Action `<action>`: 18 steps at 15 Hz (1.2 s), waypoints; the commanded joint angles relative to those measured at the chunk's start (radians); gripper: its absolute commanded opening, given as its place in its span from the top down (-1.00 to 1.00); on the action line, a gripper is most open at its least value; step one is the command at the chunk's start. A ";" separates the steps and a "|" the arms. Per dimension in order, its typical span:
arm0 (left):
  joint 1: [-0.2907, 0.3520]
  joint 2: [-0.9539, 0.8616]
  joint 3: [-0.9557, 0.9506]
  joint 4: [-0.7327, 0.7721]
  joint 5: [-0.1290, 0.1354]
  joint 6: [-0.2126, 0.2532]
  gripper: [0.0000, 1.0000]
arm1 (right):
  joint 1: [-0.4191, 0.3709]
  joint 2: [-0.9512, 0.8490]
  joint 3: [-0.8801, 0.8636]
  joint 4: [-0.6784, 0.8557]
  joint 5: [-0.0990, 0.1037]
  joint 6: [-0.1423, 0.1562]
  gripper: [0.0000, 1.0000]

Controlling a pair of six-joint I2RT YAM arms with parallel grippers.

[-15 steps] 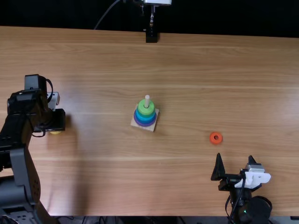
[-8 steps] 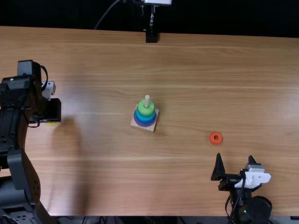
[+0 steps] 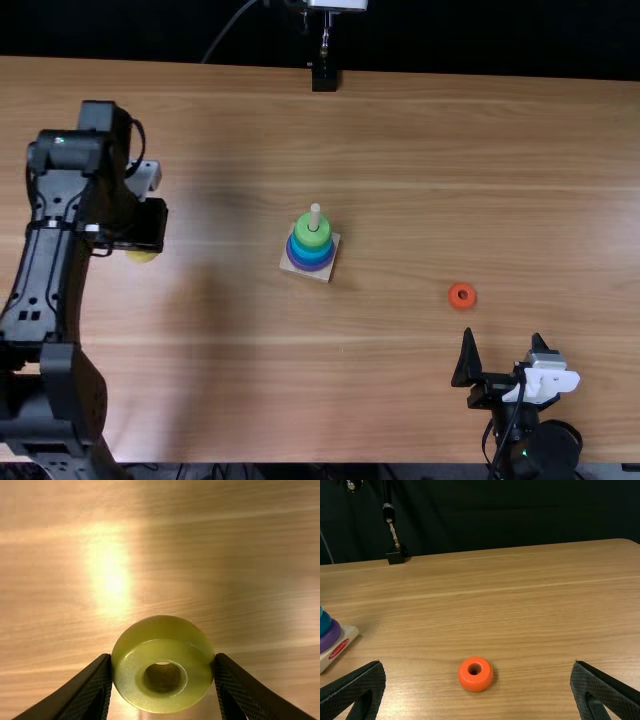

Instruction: Build the Hanoi tower: stack the rings onto the peg from bottom to top in this color order: purple, dark blue, light blue, dark green, light green, yellow, orange.

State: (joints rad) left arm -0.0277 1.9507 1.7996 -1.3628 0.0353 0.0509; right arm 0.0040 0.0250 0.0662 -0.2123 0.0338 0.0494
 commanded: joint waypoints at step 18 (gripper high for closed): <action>-0.387 0.056 0.371 -0.029 0.106 -0.259 1.00 | -0.012 -0.025 -0.048 -0.069 0.012 -0.005 -1.00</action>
State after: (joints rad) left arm -0.4068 1.9812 2.1334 -1.3914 0.1356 -0.1856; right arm 0.0040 0.0246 0.0662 -0.2127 0.0338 0.0490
